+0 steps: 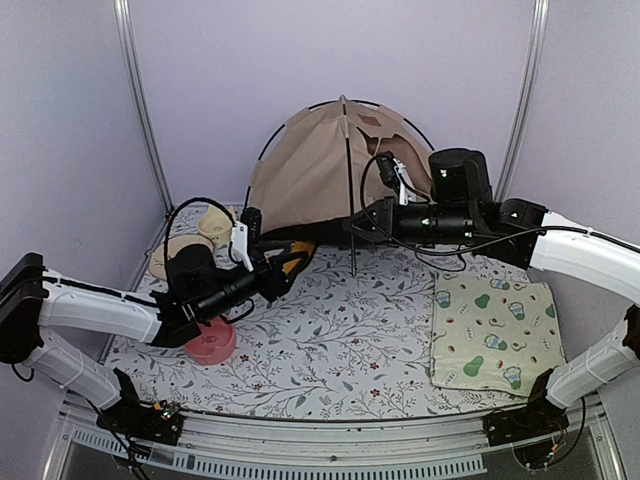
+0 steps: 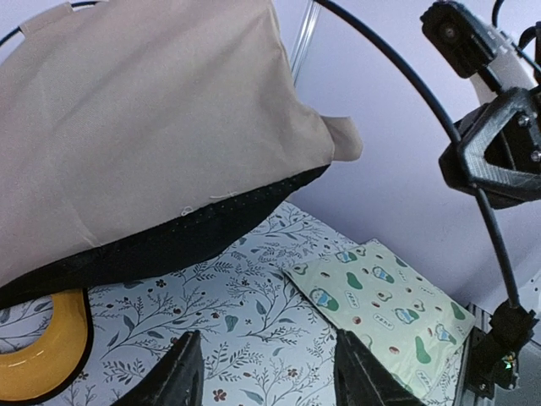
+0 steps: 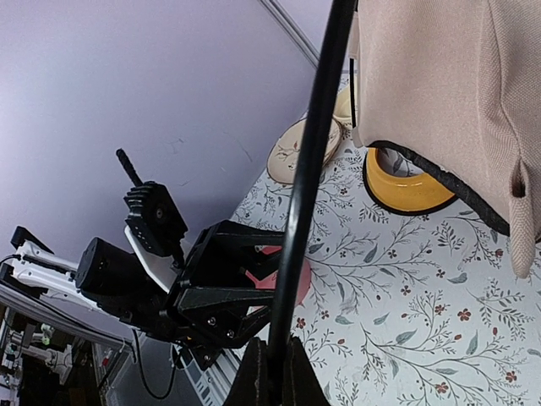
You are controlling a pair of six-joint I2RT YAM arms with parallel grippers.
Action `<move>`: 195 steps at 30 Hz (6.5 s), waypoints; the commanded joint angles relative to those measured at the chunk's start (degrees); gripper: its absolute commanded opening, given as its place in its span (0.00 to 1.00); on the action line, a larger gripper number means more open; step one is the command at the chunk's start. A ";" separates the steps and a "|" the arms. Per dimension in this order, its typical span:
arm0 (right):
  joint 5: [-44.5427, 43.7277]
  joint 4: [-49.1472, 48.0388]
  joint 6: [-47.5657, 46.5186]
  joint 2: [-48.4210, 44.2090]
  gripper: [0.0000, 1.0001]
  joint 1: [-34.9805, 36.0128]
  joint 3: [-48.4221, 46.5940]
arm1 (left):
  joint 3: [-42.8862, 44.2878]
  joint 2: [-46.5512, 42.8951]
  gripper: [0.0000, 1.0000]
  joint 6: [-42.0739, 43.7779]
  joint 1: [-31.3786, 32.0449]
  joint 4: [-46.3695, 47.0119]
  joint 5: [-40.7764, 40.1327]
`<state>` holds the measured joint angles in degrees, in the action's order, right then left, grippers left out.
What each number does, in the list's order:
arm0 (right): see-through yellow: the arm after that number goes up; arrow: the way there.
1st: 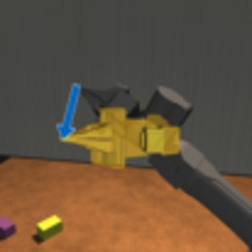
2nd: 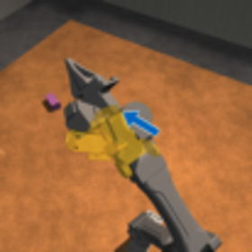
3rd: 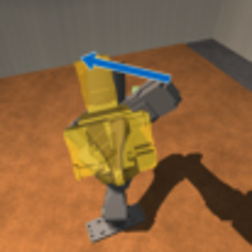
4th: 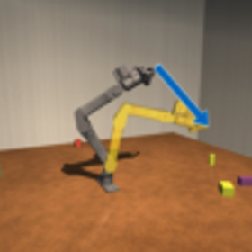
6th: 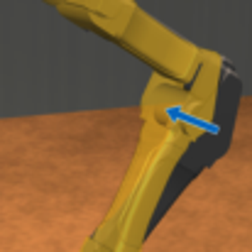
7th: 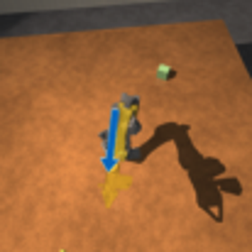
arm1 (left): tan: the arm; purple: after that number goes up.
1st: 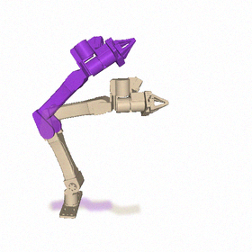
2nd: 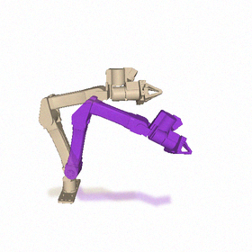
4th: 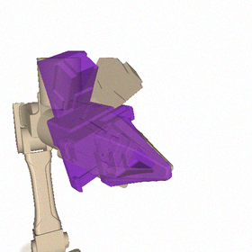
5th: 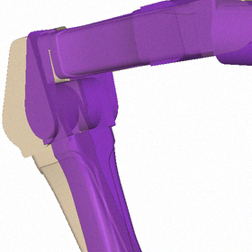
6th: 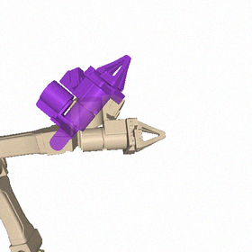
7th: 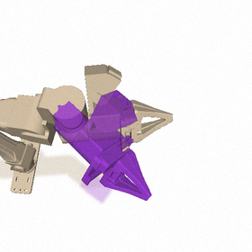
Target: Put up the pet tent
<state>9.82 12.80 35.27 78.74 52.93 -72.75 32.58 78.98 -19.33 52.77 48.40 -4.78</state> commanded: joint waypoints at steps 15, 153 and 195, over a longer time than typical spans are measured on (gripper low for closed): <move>-7.55 4.85 0.31 0.07 0.00 4.72 -4.23 | -2.97 -1.90 0.53 -0.37 3.93 5.47 -1.17; 3.50 -7.34 24.50 -5.95 0.00 3.13 1.30 | 32.65 33.11 0.43 15.81 11.38 13.13 -20.54; -16.52 -26.22 6.57 -4.59 0.00 3.04 13.15 | 6.11 19.22 0.00 22.93 21.29 12.69 -26.43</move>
<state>-0.97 -0.19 46.41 73.80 56.58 -60.05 40.88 100.01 1.56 71.26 64.42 -29.26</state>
